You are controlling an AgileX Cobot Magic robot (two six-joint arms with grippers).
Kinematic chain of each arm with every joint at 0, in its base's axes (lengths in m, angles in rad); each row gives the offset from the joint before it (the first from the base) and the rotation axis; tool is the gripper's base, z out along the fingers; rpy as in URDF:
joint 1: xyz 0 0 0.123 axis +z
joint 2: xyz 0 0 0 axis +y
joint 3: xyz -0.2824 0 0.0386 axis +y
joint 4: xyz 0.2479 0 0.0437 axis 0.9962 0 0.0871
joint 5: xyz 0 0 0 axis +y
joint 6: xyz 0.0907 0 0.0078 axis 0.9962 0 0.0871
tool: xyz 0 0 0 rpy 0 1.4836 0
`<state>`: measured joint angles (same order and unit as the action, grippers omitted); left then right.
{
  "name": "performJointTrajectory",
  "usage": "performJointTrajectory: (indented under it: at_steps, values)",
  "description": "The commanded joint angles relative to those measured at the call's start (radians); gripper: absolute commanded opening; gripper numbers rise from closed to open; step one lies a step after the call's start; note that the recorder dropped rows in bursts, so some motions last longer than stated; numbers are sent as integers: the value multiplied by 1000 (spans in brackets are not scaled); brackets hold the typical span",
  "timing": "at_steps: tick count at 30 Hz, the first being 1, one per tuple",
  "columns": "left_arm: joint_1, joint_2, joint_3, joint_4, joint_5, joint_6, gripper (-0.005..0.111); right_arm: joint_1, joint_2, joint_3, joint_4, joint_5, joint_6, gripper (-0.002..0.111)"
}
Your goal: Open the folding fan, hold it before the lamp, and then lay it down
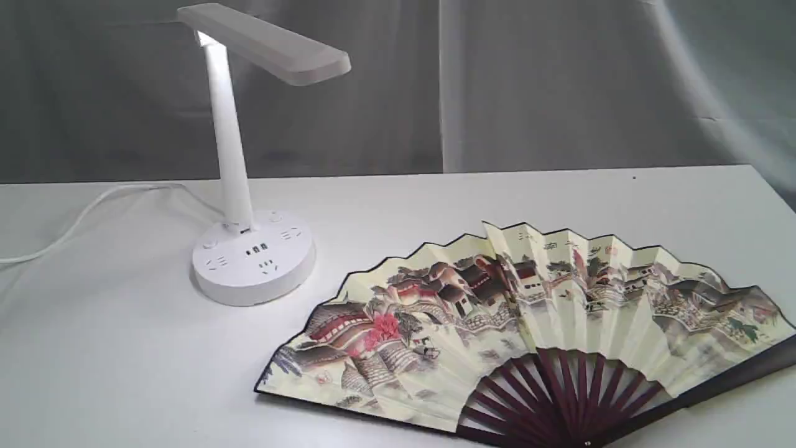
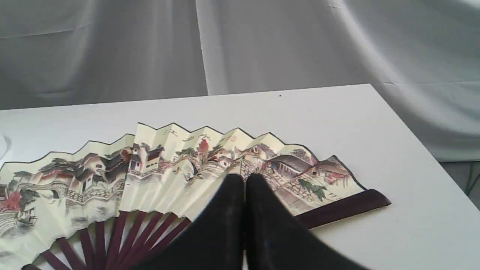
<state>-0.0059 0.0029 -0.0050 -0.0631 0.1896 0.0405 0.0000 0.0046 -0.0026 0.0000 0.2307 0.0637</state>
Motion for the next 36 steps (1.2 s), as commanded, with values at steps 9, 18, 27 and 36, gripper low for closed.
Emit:
performJointTrajectory:
  at_steps: [9,18,27,36]
  values:
    - [-4,-3,5,-1,3,-10,0,0,-5,3,0,1,3,0]
    - [-4,-3,5,-1,3,-10,0,0,-5,3,0,1,3,0]
    - [-4,-3,5,-3,3,-10,0,0,-5,3,10,1,3,0]
    - [-4,-3,5,107,39,-157,0,0,-5,3,12,1,3,0]
